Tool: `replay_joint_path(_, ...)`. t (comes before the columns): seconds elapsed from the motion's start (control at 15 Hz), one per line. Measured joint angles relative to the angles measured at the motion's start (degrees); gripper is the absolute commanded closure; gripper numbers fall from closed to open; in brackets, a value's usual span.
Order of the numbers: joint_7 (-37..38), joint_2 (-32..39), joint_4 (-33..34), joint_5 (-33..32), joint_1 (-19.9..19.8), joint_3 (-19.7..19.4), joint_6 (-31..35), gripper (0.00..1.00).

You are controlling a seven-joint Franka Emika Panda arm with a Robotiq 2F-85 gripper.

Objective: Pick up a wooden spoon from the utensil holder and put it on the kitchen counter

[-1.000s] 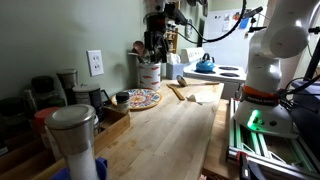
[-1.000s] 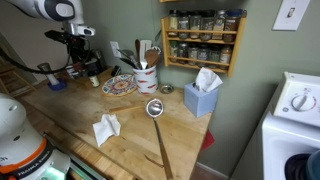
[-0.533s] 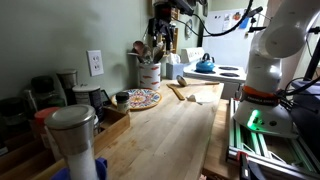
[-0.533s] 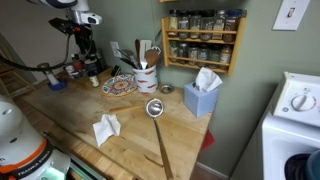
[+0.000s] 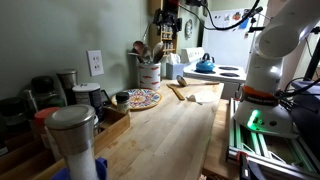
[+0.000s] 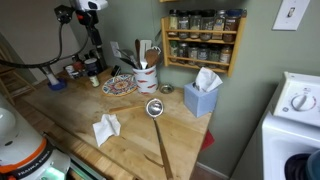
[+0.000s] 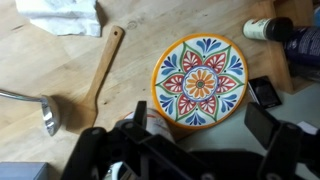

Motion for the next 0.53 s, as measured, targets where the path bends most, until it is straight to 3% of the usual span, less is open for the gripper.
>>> replay_joint_path(0.27, 4.8, -3.2, -1.8, -5.1, -5.0, -0.3, -0.6, 0.00)
replay_joint_path(0.53, 5.7, -4.2, -2.7, -5.4, -5.8, -0.3, -0.6, 0.00)
